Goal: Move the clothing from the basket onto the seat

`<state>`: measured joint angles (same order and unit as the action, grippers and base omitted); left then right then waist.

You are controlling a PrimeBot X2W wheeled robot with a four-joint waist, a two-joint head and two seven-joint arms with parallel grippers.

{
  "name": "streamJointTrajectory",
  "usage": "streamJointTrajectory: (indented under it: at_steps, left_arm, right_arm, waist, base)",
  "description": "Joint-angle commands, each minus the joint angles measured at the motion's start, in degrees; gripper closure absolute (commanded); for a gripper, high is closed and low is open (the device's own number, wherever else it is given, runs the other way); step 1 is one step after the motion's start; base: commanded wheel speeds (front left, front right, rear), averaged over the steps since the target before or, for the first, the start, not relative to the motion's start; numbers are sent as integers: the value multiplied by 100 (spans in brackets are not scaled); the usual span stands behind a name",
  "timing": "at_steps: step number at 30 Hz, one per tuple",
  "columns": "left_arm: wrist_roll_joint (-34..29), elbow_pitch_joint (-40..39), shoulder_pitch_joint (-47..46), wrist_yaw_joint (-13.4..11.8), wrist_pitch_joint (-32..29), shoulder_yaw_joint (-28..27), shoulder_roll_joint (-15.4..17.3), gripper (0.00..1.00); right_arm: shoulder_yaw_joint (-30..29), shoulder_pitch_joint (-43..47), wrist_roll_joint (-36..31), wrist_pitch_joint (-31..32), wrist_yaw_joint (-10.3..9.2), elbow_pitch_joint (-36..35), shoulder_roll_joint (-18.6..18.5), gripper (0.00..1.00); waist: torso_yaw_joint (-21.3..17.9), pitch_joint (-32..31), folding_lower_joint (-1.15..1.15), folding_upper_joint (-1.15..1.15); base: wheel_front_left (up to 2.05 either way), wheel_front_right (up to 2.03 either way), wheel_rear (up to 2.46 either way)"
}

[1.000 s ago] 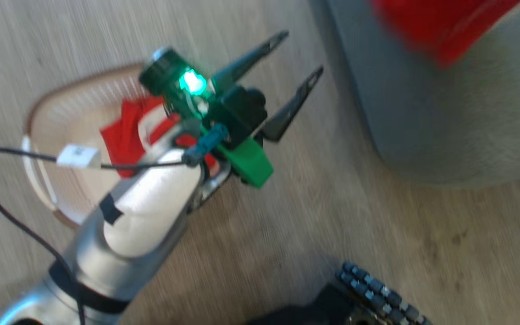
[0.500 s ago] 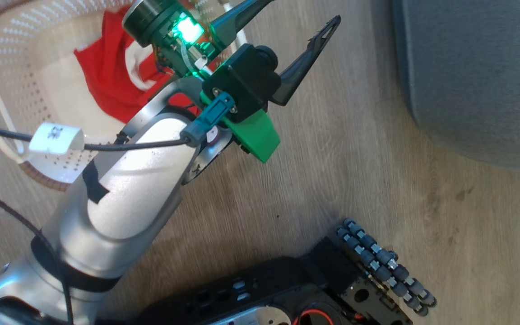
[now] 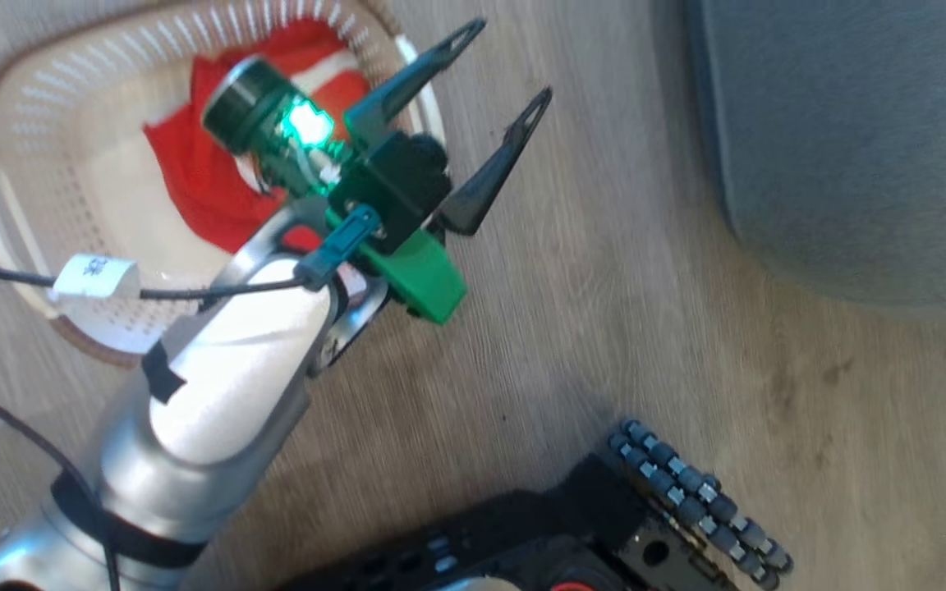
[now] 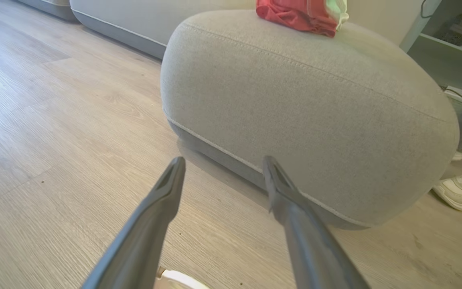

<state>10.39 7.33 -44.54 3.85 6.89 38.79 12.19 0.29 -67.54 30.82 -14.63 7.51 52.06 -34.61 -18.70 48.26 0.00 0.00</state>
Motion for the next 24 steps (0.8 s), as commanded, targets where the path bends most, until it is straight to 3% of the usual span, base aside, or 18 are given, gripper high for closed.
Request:
streamJointTrajectory:
  at_steps: [1,9,12,17,24]
  left_arm:
    - [40,-158,132,-18,56,-122,23,0]
    - [713,505,1154,-201,615,-425,-39,0]
    - [977,619,1633,-327,725,-638,-61,0]
    - [1293,714,2338,-553,803,-1091,-213,0]
    - [1240,586,3128,-600,809,-1967,-414,0]
  right_arm:
    - [1,396,-19,-35,-2,-109,-260,0]
    - [629,2159,179,-36,-2,-1156,-389,0]
    - [541,2814,94,-36,-2,-1759,-256,0]
    - [305,4092,-329,-36,-2,-2709,381,0]
    - [146,5526,-1131,-37,-2,-3558,1409,0]
  waist:
    - [-9,-384,0,0]
    - [234,-1928,0,0]
    - [385,-2445,0,0]
    - [839,-3218,0,0]
    - [1444,-3981,0,0]
  base:
    - [0,0,0]
    - [0,0,0]
    - [0,0,0]
    - [0,0,0]
    - [0,0,0]
